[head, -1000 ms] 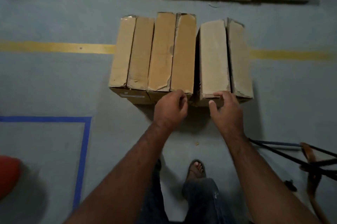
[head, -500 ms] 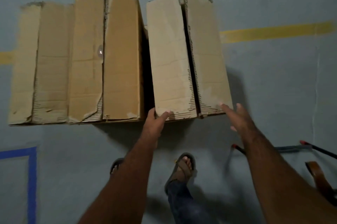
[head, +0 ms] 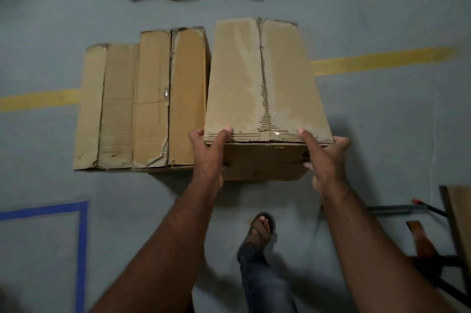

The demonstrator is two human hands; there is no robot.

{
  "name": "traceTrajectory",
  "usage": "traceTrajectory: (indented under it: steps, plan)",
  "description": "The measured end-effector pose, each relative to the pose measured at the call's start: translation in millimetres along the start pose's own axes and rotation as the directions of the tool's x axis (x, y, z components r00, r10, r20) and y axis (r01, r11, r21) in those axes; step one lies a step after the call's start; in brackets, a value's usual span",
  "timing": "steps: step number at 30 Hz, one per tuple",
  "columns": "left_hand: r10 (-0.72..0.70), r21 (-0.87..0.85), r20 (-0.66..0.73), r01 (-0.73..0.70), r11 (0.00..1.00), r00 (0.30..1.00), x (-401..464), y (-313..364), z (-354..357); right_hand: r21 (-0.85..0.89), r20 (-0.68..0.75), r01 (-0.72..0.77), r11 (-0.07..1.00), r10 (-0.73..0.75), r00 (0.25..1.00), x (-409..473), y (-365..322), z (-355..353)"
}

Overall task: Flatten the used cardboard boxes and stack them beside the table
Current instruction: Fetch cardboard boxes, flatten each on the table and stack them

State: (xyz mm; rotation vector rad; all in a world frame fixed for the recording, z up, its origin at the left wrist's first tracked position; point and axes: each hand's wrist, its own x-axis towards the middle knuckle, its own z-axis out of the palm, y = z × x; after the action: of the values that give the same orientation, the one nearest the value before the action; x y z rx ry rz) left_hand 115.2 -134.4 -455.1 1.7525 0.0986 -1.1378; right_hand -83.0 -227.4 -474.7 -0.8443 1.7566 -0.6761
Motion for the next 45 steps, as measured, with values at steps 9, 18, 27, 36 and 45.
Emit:
traceTrajectory:
  steps: [9, 18, 27, 36, 45]
  plan:
    - [0.186, -0.089, 0.202, -0.171, 0.981, 0.962, -143.6, 69.0, -81.7, 0.185, -0.123, 0.207, 0.961, -0.186, 0.975, -178.3, -62.1, -61.6]
    - [0.34, -0.102, 0.516, -0.337, 0.936, 0.786, -292.8, 74.8, -154.7, 0.298, -0.421, 0.383, 0.874, -0.24, 0.875, -390.1, -42.2, -151.3]
    - [0.24, 0.0, 0.873, -0.493, 0.87, 0.424, -435.0, 9.4, -90.5, 0.43, -0.753, 0.483, 0.763, 0.008, 0.658, -511.8, 45.9, -291.0]
    - [-0.054, 0.149, 0.983, -0.579, 0.801, 0.177, -563.4, -122.4, 0.5, 0.474, -0.87, 0.513, 0.716, 0.292, 0.397, -565.8, 160.6, -426.4]
    - [-0.167, 0.259, 0.964, -0.609, 0.749, 0.205, -603.4, -207.8, 81.2, 0.522, -0.847, 0.462, 0.717, 0.375, 0.377, -526.3, 214.0, -515.4]
